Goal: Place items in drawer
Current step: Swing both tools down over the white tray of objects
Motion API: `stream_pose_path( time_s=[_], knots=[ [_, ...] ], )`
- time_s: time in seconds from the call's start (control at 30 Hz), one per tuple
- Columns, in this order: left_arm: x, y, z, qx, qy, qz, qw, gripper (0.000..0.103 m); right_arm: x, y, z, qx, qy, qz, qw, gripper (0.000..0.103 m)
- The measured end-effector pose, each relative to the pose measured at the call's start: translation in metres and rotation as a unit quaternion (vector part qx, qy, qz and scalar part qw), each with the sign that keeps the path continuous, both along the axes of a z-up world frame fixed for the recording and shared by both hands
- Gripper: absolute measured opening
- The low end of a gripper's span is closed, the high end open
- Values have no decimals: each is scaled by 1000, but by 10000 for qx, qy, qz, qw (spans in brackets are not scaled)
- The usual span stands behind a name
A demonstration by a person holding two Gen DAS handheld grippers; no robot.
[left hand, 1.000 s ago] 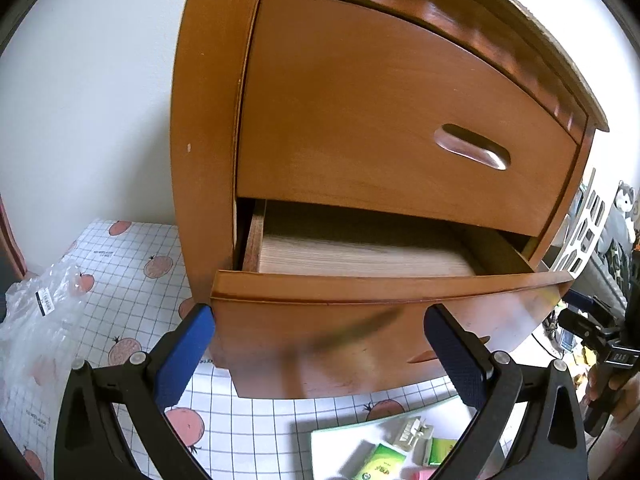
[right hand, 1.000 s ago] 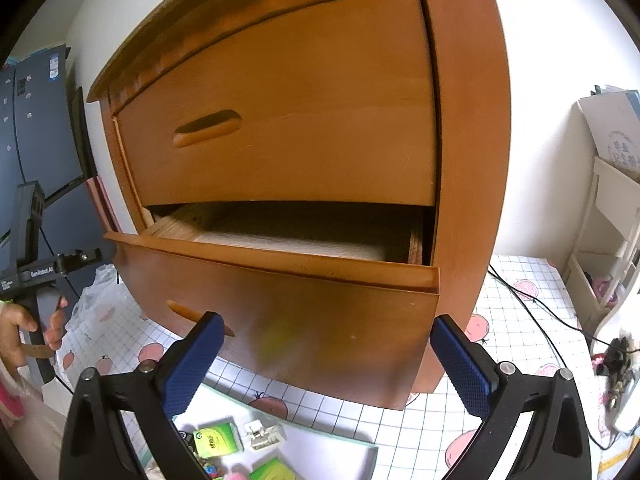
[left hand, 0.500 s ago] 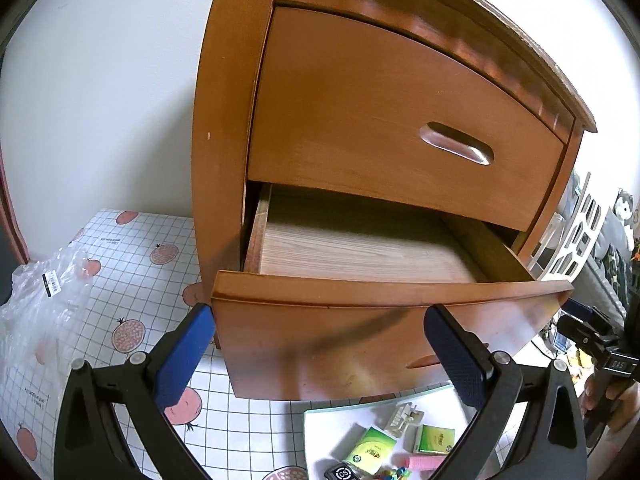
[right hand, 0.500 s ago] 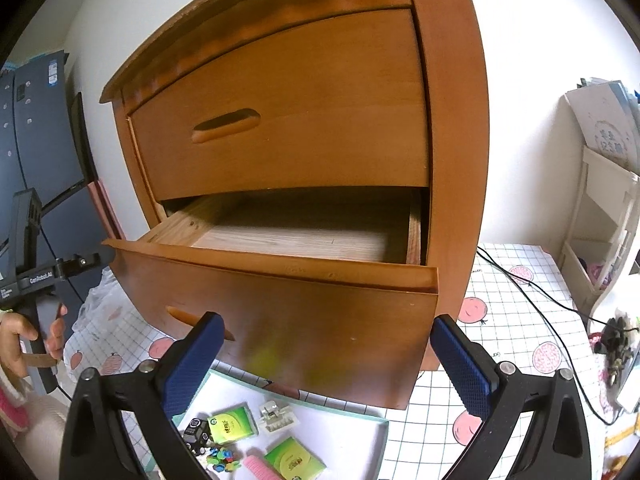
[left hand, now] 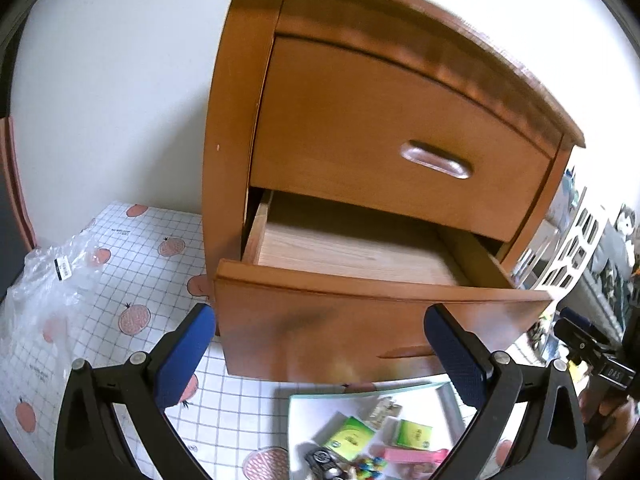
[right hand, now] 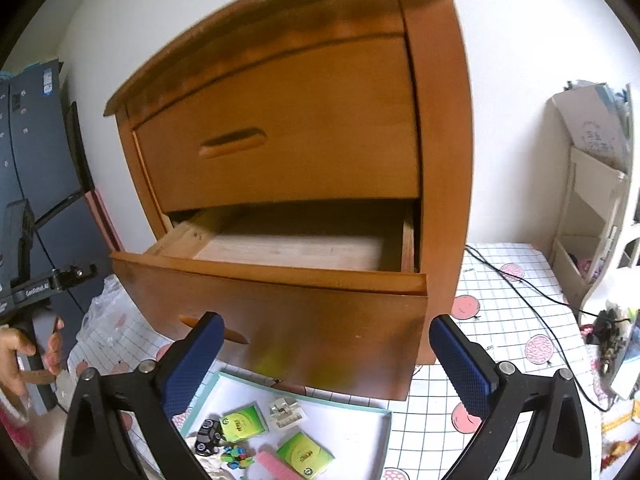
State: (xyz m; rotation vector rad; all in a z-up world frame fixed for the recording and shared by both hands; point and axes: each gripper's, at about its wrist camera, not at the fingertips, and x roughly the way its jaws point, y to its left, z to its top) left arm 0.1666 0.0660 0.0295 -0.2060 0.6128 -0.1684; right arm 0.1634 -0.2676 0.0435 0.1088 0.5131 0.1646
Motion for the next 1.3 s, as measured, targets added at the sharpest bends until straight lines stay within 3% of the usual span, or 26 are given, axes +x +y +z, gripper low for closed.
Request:
stream_pose_path(
  time_s=[0.23, 0.5, 0.7, 0.83, 1.07, 1.3],
  knots=[
    [-34, -29, -15, -70, 294, 41, 9995, 103, -30, 2, -1, 155, 110, -443, 9988, 103],
    [-46, -66, -63, 102, 1495, 18, 9887, 103, -31, 24, -35, -133, 1126, -30, 9935, 103],
    [-54, -77, -96, 170, 2098, 8, 9776, 103, -30, 46, -76, -399, 1891, 248, 9808, 103],
    [-52, -75, -130, -66, 2497, 55, 9683, 103, -31, 54, -112, -463, 2320, 286, 9712, 103],
    [-53, -75, -178, -116, 3064, 53, 9518, 103, -28, 52, -183, -288, 3255, 156, 9450, 103],
    [-52, -74, -198, -69, 3355, 81, 9420, 103, -30, 41, -210, -54, 3531, 55, 9356, 103]
  ],
)
